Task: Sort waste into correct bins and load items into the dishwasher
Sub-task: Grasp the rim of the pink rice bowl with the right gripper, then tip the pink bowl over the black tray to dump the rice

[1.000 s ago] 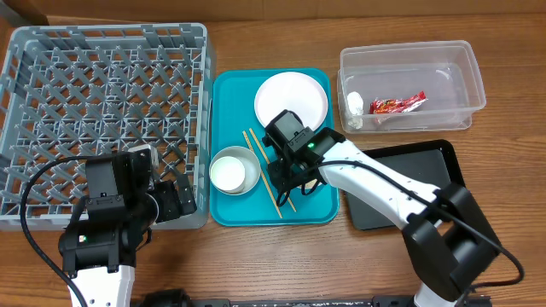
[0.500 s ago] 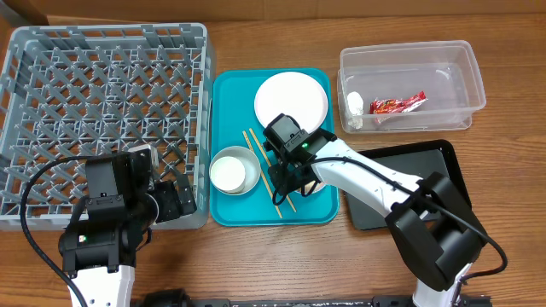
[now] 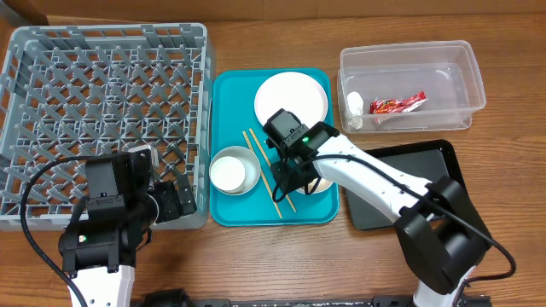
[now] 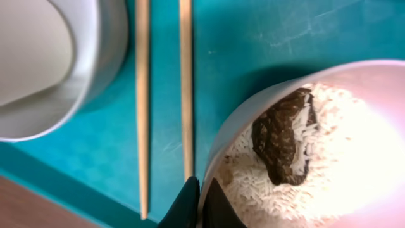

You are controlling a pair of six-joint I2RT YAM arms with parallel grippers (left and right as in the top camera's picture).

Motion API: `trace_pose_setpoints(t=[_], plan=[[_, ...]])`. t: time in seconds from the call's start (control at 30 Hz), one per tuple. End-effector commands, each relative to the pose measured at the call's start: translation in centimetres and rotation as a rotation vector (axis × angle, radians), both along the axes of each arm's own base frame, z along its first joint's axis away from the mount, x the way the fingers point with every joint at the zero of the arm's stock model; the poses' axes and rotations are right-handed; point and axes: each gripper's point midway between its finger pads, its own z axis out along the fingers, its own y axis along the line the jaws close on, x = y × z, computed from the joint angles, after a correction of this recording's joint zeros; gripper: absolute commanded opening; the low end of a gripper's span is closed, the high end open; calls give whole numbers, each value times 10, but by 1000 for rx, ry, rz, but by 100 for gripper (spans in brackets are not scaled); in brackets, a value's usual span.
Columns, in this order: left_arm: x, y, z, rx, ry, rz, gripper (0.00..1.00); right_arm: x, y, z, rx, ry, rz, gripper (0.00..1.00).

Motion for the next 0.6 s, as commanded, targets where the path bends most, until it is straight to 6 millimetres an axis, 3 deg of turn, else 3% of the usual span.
trace_pose_setpoints(t=[0.0,0.13,0.23,0.37,0.57], plan=[[4,3,9,10,-25,8,100,14,15,55,129,-80,-38,4],[4,3,9,10,-25,8,100,22,7,98,205,-142,-106,4],[4,3,9,10,-25,8,100,24,-11,114,221,-139,-181,4],[4,3,9,10,-25,8,100,24,-39,119,234,-67,-270,4],[4,3,9,10,-25,8,100,28,-87,107,264,73,-417,4]])
